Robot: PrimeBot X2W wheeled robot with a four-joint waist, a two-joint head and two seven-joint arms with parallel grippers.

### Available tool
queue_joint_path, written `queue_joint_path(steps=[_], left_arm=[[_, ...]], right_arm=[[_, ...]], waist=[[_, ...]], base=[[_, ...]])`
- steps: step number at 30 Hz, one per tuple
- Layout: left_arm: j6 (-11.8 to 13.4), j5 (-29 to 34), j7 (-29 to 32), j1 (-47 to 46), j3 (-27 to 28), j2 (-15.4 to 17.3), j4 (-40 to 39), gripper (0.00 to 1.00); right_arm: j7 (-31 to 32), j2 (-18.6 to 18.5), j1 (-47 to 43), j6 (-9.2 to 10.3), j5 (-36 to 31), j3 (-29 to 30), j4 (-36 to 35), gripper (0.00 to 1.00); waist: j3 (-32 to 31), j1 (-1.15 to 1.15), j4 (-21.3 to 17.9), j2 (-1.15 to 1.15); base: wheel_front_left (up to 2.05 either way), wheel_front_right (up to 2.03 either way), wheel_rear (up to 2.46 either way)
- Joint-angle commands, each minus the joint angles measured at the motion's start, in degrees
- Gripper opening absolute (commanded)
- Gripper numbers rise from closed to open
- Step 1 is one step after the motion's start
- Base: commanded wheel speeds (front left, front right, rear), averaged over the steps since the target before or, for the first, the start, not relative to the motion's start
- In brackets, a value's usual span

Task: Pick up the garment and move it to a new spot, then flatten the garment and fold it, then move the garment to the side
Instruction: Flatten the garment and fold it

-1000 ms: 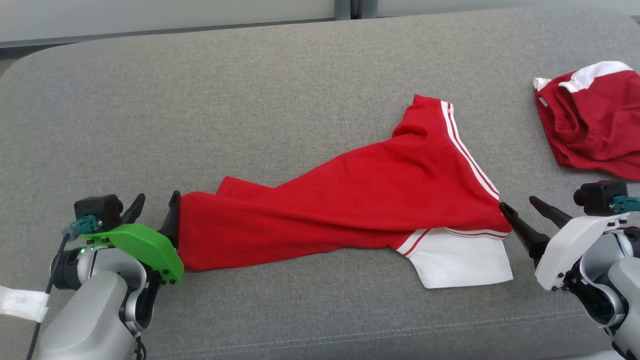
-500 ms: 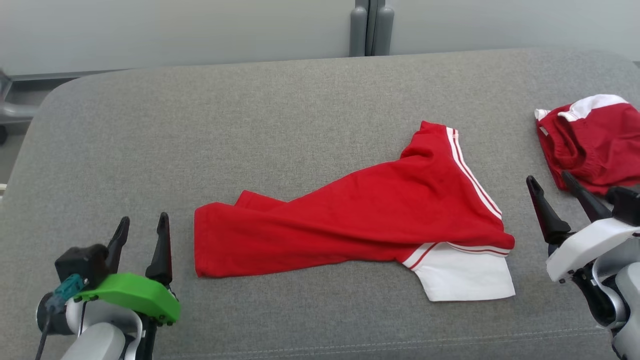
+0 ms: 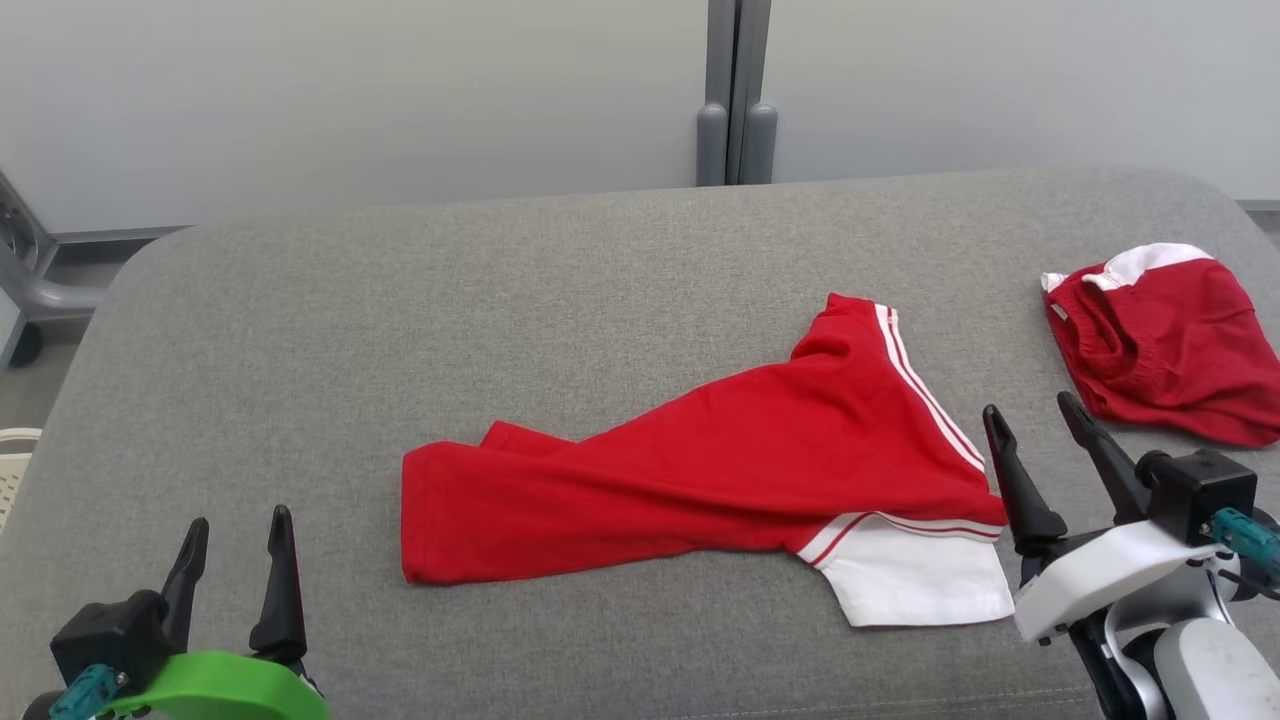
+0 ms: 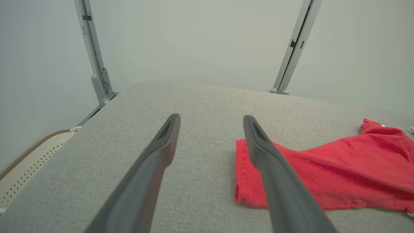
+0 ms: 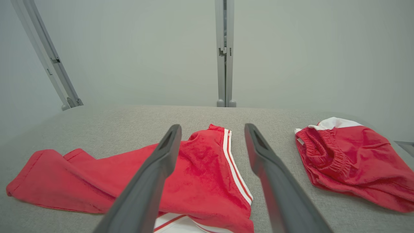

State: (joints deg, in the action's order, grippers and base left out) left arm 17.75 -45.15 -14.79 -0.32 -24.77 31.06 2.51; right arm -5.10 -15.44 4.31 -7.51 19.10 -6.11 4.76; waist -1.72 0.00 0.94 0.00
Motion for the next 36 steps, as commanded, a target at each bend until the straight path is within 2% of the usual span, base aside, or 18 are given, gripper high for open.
queue_joint_path(steps=[1, 7, 14, 26, 36], left_arm=[[0.6, 0.1, -0.4, 1.3, 0.2, 0.0, -0.5, 1.0], [1.4, 0.4, -0.4, 3.8, 0.4, -1.1, -2.5, 1.0], [1.1, 0.8, -0.4, 4.5, 0.1, -2.2, -2.7, 1.0], [0.5, 1.1, 0.6, 2.9, -1.5, -2.7, -1.1, 1.0], [-2.6, -2.9, 6.0, -0.5, -4.1, -6.0, 6.8, 1.0]], right_arm=[[0.3, 0.9, -1.3, 0.04, -1.1, 0.5, -1.1, 1.0], [1.3, 5.3, -4.4, 0.04, -3.6, 1.7, -4.2, 1.0], [1.1, 7.7, -5.2, 0.04, -5.1, 1.6, -3.7, 1.0], [1.9, 8.3, -4.4, 0.04, -4.7, 1.2, -2.5, 1.0], [2.9, 8.2, -4.3, 0.04, -3.3, 0.7, -0.4, 1.0]], waist=[[-0.7, 0.0, 0.0, 0.0], [-1.6, 0.0, 0.0, 0.0], [-2.2, 0.0, 0.0, 0.0], [-2.1, 0.0, 0.0, 0.0], [-0.6, 0.0, -0.6, 0.0]], base=[[0.0, 0.0, 0.0], [0.0, 0.0, 0.0], [0.0, 0.0, 0.0], [0.0, 0.0, 0.0], [0.0, 0.0, 0.0]])
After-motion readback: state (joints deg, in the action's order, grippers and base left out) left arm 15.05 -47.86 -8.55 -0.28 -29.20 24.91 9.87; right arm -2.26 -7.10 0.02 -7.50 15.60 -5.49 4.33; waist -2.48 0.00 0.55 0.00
